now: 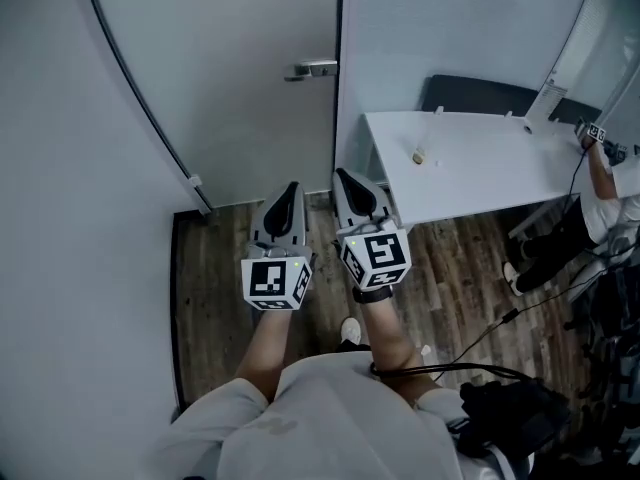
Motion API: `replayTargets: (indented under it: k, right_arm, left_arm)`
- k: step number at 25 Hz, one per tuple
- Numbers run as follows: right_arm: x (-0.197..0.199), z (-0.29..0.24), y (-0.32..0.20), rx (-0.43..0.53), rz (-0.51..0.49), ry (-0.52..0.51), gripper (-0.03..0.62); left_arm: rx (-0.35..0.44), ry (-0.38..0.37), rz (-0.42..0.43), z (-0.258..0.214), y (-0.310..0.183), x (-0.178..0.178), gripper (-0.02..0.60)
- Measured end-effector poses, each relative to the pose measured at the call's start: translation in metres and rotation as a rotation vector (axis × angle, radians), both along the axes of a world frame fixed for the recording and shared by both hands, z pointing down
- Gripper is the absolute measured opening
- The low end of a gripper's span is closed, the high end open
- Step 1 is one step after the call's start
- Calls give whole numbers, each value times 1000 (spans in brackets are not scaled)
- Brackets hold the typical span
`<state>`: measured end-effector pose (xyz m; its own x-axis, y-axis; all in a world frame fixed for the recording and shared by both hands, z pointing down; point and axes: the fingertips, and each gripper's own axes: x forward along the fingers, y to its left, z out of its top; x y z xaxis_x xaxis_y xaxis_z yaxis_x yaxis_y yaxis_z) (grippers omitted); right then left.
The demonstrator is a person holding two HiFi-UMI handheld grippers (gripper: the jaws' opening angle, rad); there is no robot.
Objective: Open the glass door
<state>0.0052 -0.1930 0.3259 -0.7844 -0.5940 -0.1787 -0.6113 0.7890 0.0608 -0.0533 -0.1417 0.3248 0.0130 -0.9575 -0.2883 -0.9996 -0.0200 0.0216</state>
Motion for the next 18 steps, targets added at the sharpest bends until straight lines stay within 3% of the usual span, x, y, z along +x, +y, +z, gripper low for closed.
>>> replayTargets:
  k: [4,9,13,18]
  right_arm:
    - [-10,-18,-76,1,-4,-28,2]
    - [-15,0,-144,-39,-32,-15,2]
    - [-26,23,-190,-83,-28,-20,2]
    - [-53,41,-236,-100,6,13,2]
  left_arm:
    - [3,-30,-37,-15,-68,-15,2]
    - [-44,-6,-76,3,-136,-25,2]
    - [-73,-9,-32,20,-180,-29,2]
    - [-93,48,44,40,-242,-59,2]
